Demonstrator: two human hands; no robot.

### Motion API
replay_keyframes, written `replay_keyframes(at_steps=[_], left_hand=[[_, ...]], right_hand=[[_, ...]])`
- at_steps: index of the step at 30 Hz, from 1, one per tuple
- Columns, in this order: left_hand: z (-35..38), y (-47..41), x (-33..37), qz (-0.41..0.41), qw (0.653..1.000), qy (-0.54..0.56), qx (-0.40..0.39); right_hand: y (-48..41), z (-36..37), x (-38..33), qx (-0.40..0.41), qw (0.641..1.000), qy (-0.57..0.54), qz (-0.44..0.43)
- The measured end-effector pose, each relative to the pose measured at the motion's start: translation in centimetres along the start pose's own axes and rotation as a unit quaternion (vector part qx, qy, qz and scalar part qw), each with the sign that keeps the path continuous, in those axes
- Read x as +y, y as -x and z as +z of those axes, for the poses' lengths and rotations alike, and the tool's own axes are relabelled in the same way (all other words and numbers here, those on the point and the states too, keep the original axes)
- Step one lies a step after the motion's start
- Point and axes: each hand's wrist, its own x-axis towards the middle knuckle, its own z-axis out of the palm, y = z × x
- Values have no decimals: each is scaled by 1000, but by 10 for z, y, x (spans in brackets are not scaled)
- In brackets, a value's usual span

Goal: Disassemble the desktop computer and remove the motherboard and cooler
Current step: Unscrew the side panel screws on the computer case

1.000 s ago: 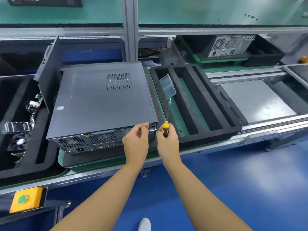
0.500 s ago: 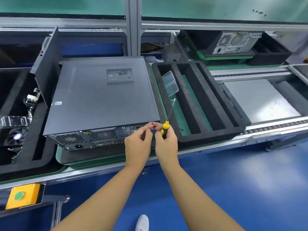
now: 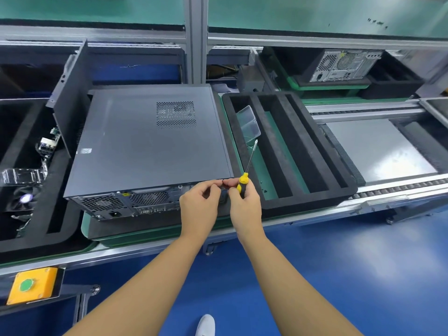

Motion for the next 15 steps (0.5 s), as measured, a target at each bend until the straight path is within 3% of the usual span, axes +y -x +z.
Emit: replay_keyframes(at_steps=[15], left_hand=[[-7,-3,4,26,999,-22,-27]], right_hand=[[1,2,5,15,1000,10,-25]])
